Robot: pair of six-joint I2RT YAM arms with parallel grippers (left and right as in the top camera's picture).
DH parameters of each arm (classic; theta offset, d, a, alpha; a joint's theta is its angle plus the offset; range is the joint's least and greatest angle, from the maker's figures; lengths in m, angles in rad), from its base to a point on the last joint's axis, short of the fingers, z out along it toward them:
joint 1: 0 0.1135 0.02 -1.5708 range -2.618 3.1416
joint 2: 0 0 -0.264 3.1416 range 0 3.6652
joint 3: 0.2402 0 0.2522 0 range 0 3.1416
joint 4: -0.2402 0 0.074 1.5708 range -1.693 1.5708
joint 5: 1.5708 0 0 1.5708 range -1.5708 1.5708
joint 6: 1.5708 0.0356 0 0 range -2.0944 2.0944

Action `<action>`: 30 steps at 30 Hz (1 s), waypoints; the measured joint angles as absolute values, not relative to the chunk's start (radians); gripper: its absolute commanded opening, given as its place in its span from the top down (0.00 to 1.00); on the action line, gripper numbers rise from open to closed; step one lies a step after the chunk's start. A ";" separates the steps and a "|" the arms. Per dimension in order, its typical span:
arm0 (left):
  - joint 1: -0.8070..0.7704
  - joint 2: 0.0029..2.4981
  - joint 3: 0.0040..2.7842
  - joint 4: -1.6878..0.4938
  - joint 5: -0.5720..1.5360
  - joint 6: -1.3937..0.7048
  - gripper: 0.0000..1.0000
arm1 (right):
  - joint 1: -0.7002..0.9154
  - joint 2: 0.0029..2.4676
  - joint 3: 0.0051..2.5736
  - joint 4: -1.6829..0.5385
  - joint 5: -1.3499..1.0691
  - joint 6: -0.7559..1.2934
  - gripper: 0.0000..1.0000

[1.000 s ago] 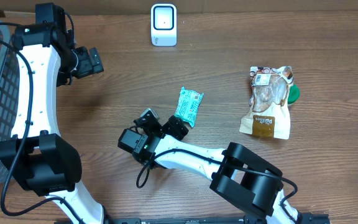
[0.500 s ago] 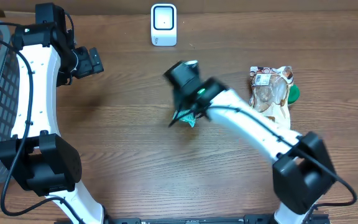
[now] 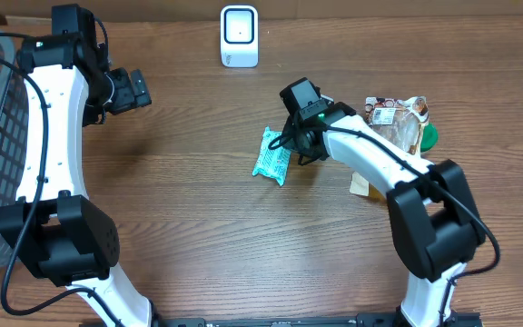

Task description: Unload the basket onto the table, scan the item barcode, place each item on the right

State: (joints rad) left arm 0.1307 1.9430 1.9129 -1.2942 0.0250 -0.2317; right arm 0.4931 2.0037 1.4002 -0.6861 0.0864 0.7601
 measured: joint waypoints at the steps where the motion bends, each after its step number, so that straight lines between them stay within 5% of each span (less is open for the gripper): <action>1: 0.131 1.943 1.913 -1.294 0.025 -0.232 0.00 | 0.493 2.018 1.400 -0.674 0.088 0.765 0.81; 18: 0.131 1.943 1.913 -1.294 0.025 -0.232 0.00 | 0.520 2.077 1.400 -0.482 -0.010 0.598 0.72; 30: 0.131 1.943 1.913 -1.294 0.025 -0.232 0.00 | 0.719 2.083 1.400 -0.483 -0.245 0.232 0.40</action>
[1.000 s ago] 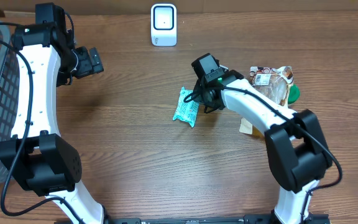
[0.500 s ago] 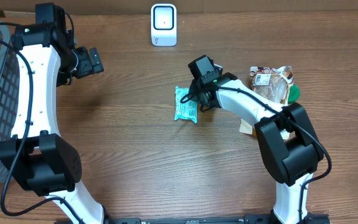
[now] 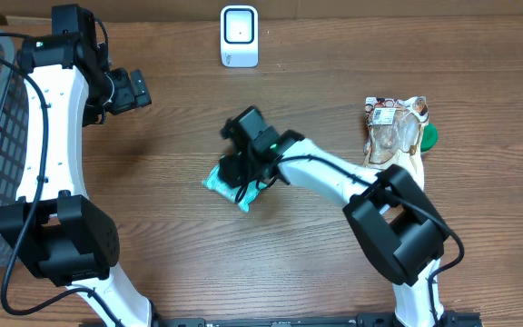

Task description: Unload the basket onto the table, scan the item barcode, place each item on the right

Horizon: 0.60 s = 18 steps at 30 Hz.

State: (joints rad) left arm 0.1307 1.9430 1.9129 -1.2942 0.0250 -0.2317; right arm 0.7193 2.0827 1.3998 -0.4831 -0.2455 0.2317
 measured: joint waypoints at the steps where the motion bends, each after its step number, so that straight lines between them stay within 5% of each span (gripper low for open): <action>1: 0.131 1.943 1.913 -1.294 0.025 -0.232 0.00 | 0.731 2.083 1.400 -0.492 -0.254 0.216 0.40; 8: 0.131 1.943 1.913 -1.294 0.025 -0.232 0.00 | 0.715 2.082 1.507 -0.702 -0.265 0.244 0.50; 12: 0.131 1.943 1.913 -1.294 0.025 -0.232 0.01 | 0.707 2.040 1.588 -0.820 -0.289 0.307 0.76; 18: 0.131 1.943 1.913 -1.294 0.025 -0.232 0.00 | 0.745 2.001 1.595 -0.864 -0.334 0.423 0.96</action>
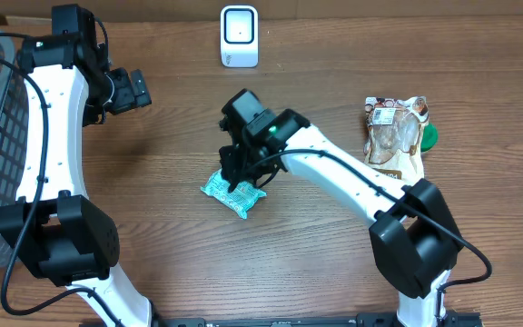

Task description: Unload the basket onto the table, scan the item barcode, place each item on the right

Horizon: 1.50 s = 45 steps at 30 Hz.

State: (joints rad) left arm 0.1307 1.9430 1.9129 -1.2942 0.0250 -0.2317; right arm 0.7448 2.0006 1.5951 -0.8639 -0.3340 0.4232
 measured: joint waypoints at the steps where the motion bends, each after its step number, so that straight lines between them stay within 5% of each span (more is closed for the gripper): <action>1: 0.131 1.943 1.913 -1.294 0.025 -0.232 0.01 | 0.758 2.002 1.590 -0.857 -0.337 0.443 0.96; 12: 0.131 1.943 1.913 -1.294 0.025 -0.232 0.00 | 0.888 2.072 1.471 -0.843 -0.295 0.642 0.95; 24: 0.131 1.943 1.913 -1.294 0.025 -0.232 0.00 | 0.813 2.078 1.465 -0.902 -0.037 0.692 0.94; 35: 0.131 1.943 1.913 -1.294 0.025 -0.232 0.00 | 0.716 2.078 1.466 -0.909 -0.081 0.599 0.93; 38: 0.131 1.943 1.913 -1.294 0.025 -0.232 0.00 | 0.692 2.078 1.478 -0.945 -0.157 0.521 0.83; 42: 0.131 1.943 1.913 -1.294 0.025 -0.232 0.00 | 0.660 2.065 1.520 -1.016 -0.223 0.432 0.43; 45: 0.131 1.943 1.913 -1.294 0.025 -0.232 0.00 | 0.624 2.030 1.533 -1.024 -0.247 0.389 0.34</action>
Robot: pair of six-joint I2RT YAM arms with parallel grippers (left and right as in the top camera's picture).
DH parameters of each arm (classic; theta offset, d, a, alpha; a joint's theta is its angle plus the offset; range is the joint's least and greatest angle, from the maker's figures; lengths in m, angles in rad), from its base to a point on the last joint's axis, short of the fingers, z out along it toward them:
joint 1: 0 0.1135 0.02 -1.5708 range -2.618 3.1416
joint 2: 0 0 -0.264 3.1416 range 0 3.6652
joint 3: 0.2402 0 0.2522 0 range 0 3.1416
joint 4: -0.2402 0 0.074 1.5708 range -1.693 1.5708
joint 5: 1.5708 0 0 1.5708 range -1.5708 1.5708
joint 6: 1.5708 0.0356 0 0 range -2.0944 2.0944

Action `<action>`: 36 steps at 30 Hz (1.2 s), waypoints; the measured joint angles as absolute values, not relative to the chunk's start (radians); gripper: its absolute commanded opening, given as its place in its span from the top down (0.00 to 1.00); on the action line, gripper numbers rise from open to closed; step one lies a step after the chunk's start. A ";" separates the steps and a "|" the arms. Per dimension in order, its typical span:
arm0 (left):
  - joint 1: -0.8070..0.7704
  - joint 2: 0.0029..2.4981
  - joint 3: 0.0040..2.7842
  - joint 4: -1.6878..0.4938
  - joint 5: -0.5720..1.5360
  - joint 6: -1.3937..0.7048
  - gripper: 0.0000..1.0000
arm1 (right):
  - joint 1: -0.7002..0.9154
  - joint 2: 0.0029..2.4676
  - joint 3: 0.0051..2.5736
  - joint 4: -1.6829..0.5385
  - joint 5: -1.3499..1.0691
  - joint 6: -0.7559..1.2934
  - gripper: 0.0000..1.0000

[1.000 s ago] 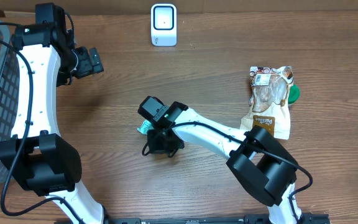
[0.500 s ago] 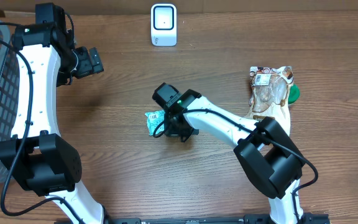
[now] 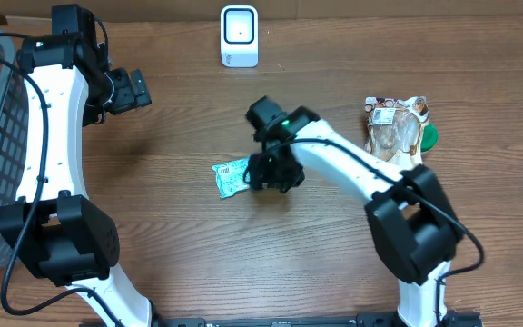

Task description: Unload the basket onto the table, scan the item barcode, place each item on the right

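A small green packet [image 3: 229, 176] sits low over the wood at mid-table, a pale label patch on its upper face. Its right end runs in under my right gripper [image 3: 260, 173], which is shut on it; the wrist hides the fingers from above. The white barcode scanner [image 3: 240, 36] stands at the far edge, well beyond the packet. My left gripper [image 3: 139, 89] hangs at the far left, away from the packet and holding nothing; the overhead view does not show how its jaws stand.
A clear snack bag [image 3: 394, 136] lies at the right with a green object [image 3: 431, 137] behind it. A grey wire basket fills the left edge. The left arm stretches along the left side of the table.
The packet has shifted slightly farther from the front edge and turned, with a paler, labelled face now up. My right gripper, which was above the packet's far side, is now at its right end.
First the packet lay right of centre with my right gripper beside it. Then the gripper and packet were left of centre. Then the packet lay nearer the front with the gripper over it. Now it is turned over, held by its right end. The left arm stayed still.
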State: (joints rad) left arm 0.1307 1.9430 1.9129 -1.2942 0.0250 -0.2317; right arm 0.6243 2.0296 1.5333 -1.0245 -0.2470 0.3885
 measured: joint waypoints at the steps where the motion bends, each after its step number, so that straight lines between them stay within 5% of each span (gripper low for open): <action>1: 0.131 1.943 1.913 -1.294 0.025 -0.232 0.00 | 0.609 2.018 1.537 -1.022 -0.252 0.380 0.34; 9: 0.131 1.943 1.913 -1.294 0.025 -0.232 0.00 | 0.526 2.004 1.552 -0.944 -0.267 0.355 0.34; 18: 0.131 1.943 1.913 -1.294 0.025 -0.232 0.01 | 0.558 2.149 1.552 -0.913 -0.298 0.341 0.53; 27: 0.131 1.943 1.913 -1.294 0.025 -0.232 0.00 | 0.578 2.152 1.544 -0.854 -0.326 0.343 0.57; 36: 0.131 1.943 1.913 -1.294 0.025 -0.232 0.00 | 0.608 2.133 1.450 -0.680 -0.389 0.418 0.80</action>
